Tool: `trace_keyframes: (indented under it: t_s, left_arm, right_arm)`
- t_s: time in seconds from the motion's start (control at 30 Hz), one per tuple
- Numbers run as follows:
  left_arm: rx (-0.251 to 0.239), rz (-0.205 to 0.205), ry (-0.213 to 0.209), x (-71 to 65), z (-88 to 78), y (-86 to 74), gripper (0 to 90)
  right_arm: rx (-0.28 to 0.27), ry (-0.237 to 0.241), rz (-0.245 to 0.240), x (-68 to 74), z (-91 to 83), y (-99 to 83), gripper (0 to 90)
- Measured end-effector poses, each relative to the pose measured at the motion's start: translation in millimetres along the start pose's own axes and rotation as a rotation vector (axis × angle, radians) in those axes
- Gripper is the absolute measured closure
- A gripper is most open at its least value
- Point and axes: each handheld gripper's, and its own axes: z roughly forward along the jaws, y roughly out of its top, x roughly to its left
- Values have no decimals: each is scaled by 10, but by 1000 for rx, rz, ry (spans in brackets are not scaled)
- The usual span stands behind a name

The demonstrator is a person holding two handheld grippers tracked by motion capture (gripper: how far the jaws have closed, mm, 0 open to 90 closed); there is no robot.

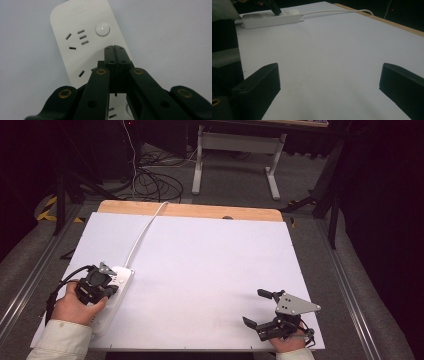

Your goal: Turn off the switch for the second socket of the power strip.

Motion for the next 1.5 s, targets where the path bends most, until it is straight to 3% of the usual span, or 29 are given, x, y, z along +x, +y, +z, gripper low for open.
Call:
trace_keyframes:
  t_s: [0.17, 0.4, 0.7, 1.03, 1.17, 1.23, 1.3, 1.37, 1.5]
  left_arm:
    - [-5, -5, -8, 9, 1, -6, 898]
    - [-6, 18, 27, -40, 2, -10, 899]
    - [-24, 20, 9, -28, 7, -33, 899]
    - [-28, 33, 19, -44, 17, -41, 899]
    - [-28, 21, 8, -38, 13, -40, 899]
    - [-30, 19, 24, -46, 9, -37, 899]
    - [-57, 9, 45, -59, -10, -34, 898]
    - [-50, 0, 25, -39, -17, -28, 896]
    - [-101, -9, 4, -23, -94, -37, 861]
  right_arm:
    - [0, 0, -2, -3, -2, -1, 37]
    - [3, 1, -3, -1, 3, -1, 37]
    - [7, 3, -3, 0, 10, -2, 37]
    - [7, 7, 1, -1, 13, -5, 37]
    - [6, 6, 1, -2, 11, -6, 36]
    - [6, 5, 3, -4, 11, -7, 37]
    - [8, 3, 3, -5, 9, -7, 36]
    - [7, 1, 5, -7, 6, -8, 36]
    - [6, 2, 7, -11, 7, -9, 36]
